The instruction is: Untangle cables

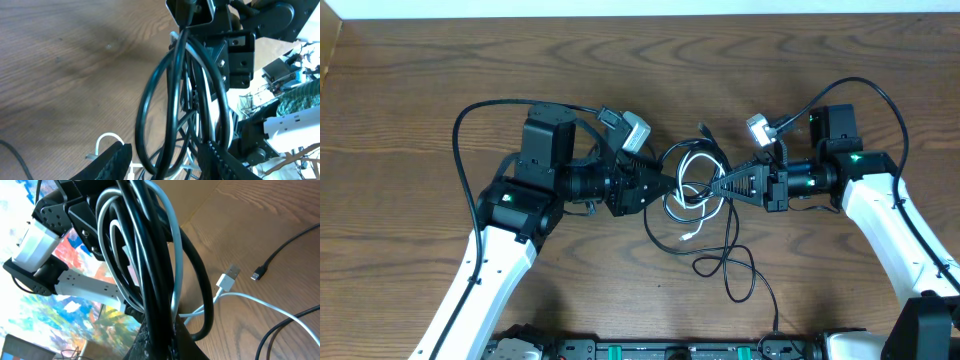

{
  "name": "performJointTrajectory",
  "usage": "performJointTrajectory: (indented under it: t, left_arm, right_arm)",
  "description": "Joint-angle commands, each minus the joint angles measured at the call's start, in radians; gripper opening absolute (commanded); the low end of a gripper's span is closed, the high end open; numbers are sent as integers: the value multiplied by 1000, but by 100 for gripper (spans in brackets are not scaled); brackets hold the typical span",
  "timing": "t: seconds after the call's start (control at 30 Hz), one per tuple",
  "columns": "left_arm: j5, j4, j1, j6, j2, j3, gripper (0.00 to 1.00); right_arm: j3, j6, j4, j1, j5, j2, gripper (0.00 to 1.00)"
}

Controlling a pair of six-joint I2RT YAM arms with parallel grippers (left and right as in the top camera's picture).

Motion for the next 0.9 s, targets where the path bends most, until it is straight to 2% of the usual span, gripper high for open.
performJointTrajectory:
  t: [0.0,0.53,0.67,0.87]
  left_arm:
    - [29,13,-5,-27,-1,21,49]
    - [53,74,-4,-45,-3,21,49]
    - [-24,73,-4,-45,-2,21,49]
    - [-32,84,-3,-45,-2,21,49]
  right_arm:
    - [6,10,1,-2,-28,-2,1]
    - [6,10,1,-2,-9,-2,1]
    - [6,11,0,-2,-10,-2,1]
    - [6,10,-3,-2,-10,-2,1]
